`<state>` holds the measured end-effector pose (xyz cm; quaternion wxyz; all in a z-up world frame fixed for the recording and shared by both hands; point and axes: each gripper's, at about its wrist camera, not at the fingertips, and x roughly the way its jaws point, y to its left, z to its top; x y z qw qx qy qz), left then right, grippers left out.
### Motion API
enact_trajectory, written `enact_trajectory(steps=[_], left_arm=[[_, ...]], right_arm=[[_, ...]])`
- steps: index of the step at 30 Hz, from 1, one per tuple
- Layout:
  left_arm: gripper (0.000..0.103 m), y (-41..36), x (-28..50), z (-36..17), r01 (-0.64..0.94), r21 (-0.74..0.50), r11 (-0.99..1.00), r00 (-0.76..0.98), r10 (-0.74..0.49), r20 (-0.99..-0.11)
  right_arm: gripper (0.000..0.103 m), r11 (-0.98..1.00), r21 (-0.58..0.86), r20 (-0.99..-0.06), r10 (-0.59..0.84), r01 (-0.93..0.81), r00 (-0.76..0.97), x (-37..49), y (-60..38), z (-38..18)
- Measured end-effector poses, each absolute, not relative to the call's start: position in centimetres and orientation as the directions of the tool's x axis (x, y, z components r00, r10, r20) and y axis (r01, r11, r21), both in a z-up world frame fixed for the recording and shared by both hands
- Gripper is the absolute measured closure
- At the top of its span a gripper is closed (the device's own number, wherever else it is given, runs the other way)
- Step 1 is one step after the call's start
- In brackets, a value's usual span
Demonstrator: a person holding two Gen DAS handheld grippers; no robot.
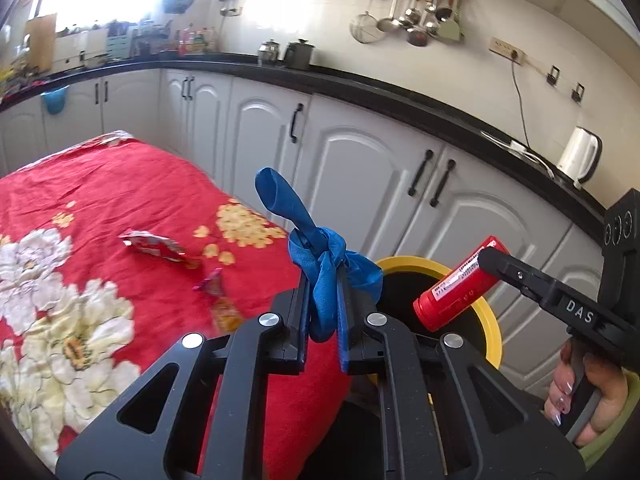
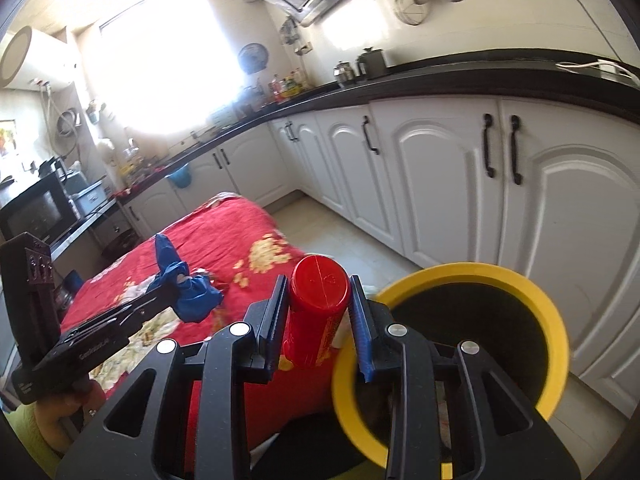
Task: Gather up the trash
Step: 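Carry the blue glove and red can over the yellow bin with both tools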
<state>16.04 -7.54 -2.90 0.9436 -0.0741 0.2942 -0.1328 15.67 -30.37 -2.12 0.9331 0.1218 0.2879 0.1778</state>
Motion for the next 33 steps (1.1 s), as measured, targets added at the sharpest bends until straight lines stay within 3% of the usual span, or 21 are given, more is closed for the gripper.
enact_trajectory(steps=[33], left_arm=[[0.097, -20.1, 19.1, -6.9, 0.402, -0.138, 0.905, 0.673, -0.394, -0.626]], right_arm=[[0.075, 0.944, 0.328, -0.555, 0.215, -0.026, 0.804, 14.6, -40.5, -7.0]])
